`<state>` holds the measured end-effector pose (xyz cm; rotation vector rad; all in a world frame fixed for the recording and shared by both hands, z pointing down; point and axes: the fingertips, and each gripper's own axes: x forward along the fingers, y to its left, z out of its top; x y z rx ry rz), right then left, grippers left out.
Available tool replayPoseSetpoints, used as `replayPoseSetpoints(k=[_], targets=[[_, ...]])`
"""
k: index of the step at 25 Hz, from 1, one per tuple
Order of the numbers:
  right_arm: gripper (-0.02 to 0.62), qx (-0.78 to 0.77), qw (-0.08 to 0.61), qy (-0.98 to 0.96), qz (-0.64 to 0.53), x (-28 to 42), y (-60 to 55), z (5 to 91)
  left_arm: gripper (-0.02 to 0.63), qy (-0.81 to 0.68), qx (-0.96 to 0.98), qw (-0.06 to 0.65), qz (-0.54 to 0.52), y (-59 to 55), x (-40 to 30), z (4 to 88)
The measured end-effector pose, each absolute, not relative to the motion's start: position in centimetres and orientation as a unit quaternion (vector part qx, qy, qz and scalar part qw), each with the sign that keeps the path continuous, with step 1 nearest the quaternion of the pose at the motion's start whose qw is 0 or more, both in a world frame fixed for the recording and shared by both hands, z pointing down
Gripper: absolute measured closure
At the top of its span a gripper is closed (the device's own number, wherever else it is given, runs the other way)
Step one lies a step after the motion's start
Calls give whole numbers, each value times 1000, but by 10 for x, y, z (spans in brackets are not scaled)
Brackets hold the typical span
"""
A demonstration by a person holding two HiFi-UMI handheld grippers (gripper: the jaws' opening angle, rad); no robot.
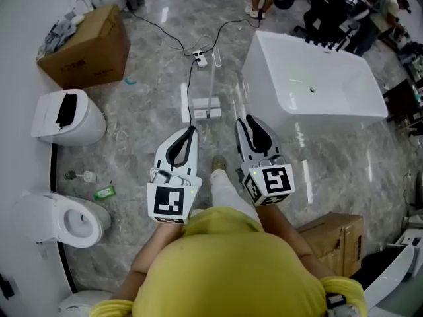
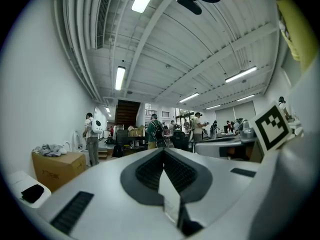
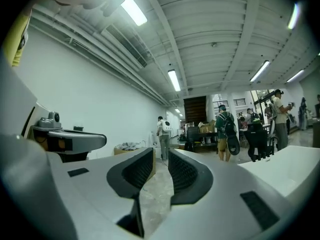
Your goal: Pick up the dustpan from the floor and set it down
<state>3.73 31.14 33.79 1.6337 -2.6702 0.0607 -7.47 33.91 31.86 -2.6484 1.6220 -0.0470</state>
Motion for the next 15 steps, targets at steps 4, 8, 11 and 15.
replayPoseSetpoints(k=[4,8,11,15], targets=[[472,508,7,-861,19,33,256,336,607,521,-854,18,0,289,-71,310],[460,491,18,-871,28,35,198,340,607,532,-847,6,-3,233,-67,309],[454,480,30,-875,43,40,157,351,607,544,-839,-2,-6,193,-65,312],[448,468,47,-881,56,39,105,369,607,553,-833,-11,1,144,-66,314]])
